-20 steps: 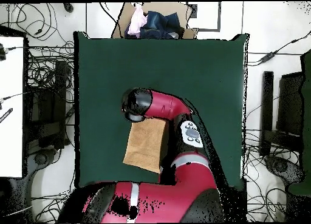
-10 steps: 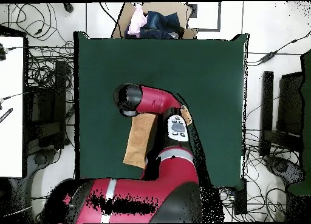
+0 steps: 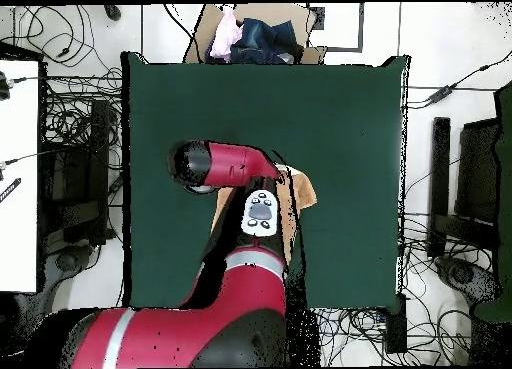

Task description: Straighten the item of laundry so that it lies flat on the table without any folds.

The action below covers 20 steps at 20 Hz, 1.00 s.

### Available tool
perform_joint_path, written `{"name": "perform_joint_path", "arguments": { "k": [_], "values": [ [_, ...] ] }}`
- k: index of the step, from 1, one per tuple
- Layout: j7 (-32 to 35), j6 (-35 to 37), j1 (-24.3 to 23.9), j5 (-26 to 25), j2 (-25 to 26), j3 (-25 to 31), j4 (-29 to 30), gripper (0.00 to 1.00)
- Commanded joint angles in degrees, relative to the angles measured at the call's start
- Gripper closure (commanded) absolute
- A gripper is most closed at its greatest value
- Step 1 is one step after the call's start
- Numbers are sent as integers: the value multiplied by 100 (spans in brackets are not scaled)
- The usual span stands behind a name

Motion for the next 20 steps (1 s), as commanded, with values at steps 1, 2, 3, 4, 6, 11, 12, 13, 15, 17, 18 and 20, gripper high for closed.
{"name": "perform_joint_path", "arguments": {
  "k": [1, 2, 3, 4, 6, 11, 12, 13, 15, 17, 18, 20],
  "values": [
    [2318, -884, 567, 313, 478, -731, -266, 0],
    [2378, -975, 617, 350, 561, -771, -282, 0],
    [2432, -1027, 677, 383, 645, -841, -342, 0],
    [2442, -1072, 688, 424, 711, -851, -359, 0],
    [2425, -1167, 707, 495, 847, -875, -428, 0],
    [2239, -1626, 580, 521, 1045, -766, -417, 0],
    [2181, -1676, 538, 509, 1051, -745, -405, 0],
    [2105, -1728, 488, 495, 1078, -718, -423, 0],
    [1965, -1794, 422, 455, 1108, -712, -441, 0],
    [1866, -1880, 378, 399, 1099, -717, -395, 0],
    [1816, -1962, 335, 365, 1081, -678, -328, 0],
    [1729, -2101, 238, 307, 1064, -600, -231, 0]
  ]
}}
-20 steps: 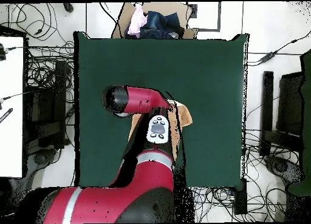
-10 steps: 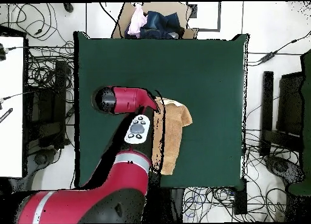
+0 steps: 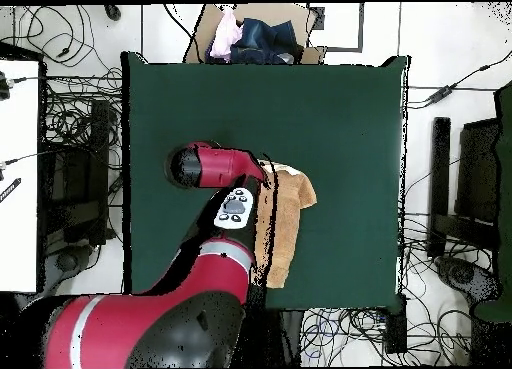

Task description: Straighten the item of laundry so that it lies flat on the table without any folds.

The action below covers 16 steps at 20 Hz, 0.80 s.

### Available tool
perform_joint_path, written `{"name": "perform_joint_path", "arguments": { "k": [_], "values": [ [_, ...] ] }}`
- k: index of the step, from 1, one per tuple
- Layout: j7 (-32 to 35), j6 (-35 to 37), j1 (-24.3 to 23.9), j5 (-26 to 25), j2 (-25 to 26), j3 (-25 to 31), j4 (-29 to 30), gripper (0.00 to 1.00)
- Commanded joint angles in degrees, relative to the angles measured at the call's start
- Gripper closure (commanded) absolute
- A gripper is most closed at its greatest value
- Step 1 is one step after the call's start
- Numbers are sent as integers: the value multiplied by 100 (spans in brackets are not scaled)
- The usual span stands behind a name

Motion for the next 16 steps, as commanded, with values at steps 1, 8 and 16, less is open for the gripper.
{"name": "perform_joint_path", "arguments": {
  "k": [1, 8, 16],
  "values": [
    [1022, -512, -323, -40, 210, 188, 318, 0],
    [991, -197, -417, 52, 46, 321, 427, 0],
    [828, -361, -705, -57, 32, 677, 679, 0]
  ]
}}
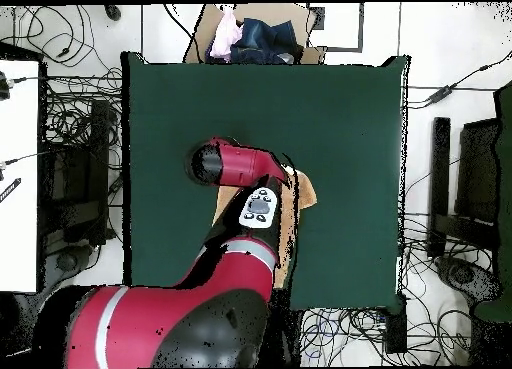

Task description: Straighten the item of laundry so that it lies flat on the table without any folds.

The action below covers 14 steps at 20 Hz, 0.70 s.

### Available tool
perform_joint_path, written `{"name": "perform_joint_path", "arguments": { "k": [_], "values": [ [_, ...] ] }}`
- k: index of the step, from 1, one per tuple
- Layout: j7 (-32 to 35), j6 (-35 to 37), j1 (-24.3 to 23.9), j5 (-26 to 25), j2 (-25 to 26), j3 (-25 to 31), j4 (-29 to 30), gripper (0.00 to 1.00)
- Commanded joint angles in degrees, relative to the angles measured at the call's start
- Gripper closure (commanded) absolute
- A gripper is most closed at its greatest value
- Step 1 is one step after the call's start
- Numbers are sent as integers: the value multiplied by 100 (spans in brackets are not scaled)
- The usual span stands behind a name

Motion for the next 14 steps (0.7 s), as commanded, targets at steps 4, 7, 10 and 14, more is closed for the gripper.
{"name": "perform_joint_path", "arguments": {
  "k": [4, 7, 10, 14],
  "values": [
    [729, -204, -563, -31, 268, 937, 567, 0],
    [613, -243, -803, -35, 385, 1297, 564, 0],
    [665, -59, -815, 9, 328, 1368, 617, 0],
    [777, 390, -699, 142, 221, 1303, 530, 0]
  ]
}}
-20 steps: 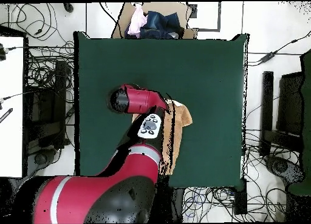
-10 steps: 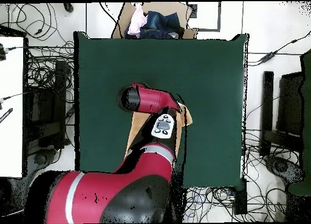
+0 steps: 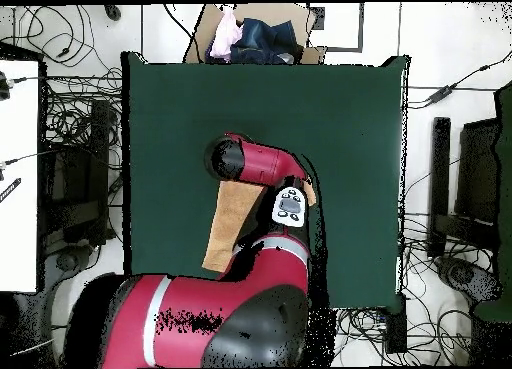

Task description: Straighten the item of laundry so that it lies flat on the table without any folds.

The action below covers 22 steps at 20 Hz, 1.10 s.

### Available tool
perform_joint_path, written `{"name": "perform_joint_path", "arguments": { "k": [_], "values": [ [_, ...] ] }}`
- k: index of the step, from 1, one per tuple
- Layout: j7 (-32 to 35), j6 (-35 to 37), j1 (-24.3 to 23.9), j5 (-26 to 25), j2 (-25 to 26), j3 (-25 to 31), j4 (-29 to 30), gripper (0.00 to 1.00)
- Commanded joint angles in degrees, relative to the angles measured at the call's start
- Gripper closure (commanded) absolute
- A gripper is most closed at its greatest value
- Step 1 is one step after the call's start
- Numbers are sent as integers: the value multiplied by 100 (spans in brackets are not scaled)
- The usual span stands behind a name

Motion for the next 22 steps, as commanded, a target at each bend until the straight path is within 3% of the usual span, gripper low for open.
{"name": "perform_joint_path", "arguments": {
  "k": [1, 17, 22],
  "values": [
    [807, 467, -87, 164, 285, 816, 463, 0],
    [822, 1319, -26, 233, -158, 841, 712, 0],
    [769, 1995, 39, 240, -159, 798, 340, 0]
  ]
}}
